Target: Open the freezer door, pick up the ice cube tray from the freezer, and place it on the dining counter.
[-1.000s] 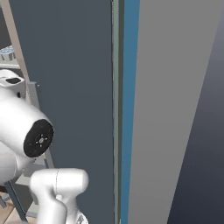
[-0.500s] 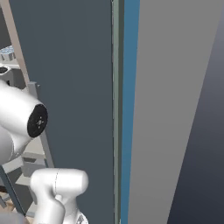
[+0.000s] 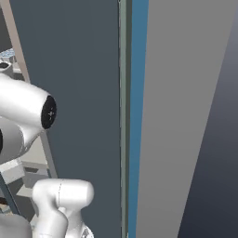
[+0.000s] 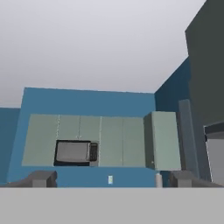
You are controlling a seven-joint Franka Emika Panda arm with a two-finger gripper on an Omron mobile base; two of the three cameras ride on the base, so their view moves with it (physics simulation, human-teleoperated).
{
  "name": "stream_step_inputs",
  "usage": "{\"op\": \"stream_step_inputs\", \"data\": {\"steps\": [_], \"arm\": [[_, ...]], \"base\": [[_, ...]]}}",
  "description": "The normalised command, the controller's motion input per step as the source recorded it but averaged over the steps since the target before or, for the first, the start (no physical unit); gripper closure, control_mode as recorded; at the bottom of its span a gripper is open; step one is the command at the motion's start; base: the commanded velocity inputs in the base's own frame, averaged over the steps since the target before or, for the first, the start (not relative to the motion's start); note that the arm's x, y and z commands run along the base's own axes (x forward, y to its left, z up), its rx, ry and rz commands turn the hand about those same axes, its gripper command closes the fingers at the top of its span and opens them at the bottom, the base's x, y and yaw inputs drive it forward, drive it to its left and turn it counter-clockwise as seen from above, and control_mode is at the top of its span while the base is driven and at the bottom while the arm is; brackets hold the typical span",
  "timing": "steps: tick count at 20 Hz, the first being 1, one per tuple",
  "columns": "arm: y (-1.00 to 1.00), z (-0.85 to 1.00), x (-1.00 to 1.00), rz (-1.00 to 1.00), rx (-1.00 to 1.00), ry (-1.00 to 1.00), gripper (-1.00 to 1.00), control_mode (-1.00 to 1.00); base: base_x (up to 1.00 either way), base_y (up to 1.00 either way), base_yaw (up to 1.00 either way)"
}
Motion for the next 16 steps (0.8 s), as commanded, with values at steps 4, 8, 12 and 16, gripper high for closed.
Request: {"op": "stream_step_inputs", "data": {"steps": [4,8,12,16], "arm": [[0.01,-0.08,0.16,0.15,-0.11,-0.03,-1.0,-1.0],[0.03,-0.17,0.19,0.14,-0.12,-0.03,-1.0,-1.0],[0.0,-0.09,0.16,0.13,-0.08,-0.02,-1.0,-1.0],[0.11,0.0,0.19,0.09,-0.06,0.0,-1.0,-1.0]], "base": [[0.0,0.0,0.0],[0.0,0.0,0.0],[0.0,0.0,0.0],[0.0,0.0,0.0]]}}
